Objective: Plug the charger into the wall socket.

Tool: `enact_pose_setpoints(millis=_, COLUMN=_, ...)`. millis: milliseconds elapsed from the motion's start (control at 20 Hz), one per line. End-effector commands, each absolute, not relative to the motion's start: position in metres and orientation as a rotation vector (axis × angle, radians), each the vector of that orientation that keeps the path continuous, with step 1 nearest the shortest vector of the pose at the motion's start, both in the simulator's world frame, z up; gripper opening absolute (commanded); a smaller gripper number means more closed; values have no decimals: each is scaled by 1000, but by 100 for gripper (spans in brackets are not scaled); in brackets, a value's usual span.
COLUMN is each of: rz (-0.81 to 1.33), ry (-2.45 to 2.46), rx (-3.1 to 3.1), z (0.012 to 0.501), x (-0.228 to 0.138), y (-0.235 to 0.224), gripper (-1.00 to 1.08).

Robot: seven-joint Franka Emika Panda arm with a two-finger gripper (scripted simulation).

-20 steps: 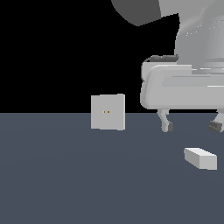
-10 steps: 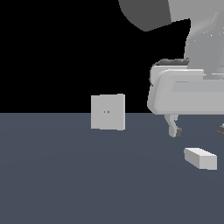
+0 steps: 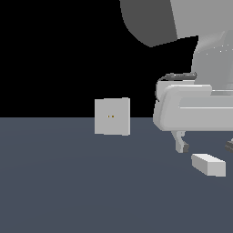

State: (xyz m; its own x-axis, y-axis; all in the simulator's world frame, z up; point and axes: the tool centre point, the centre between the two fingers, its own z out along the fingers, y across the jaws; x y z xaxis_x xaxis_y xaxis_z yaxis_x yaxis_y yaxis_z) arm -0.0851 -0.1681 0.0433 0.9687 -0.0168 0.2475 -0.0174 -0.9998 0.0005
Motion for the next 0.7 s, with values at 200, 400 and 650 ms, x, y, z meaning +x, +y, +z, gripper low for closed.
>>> enact_pose_setpoints(millis=200, rz=391, ry=-26, rx=3115, z=18, x=-86, y=-168, gripper=100)
enact_pose_setpoints(millis=400, rz=392, ry=-26, rx=3115, z=12, x=-85, y=-168, gripper=100)
enact_pose_setpoints(millis=650, rz=392, ry=-26, rx=3115, z=12, x=-85, y=-168, gripper=-100)
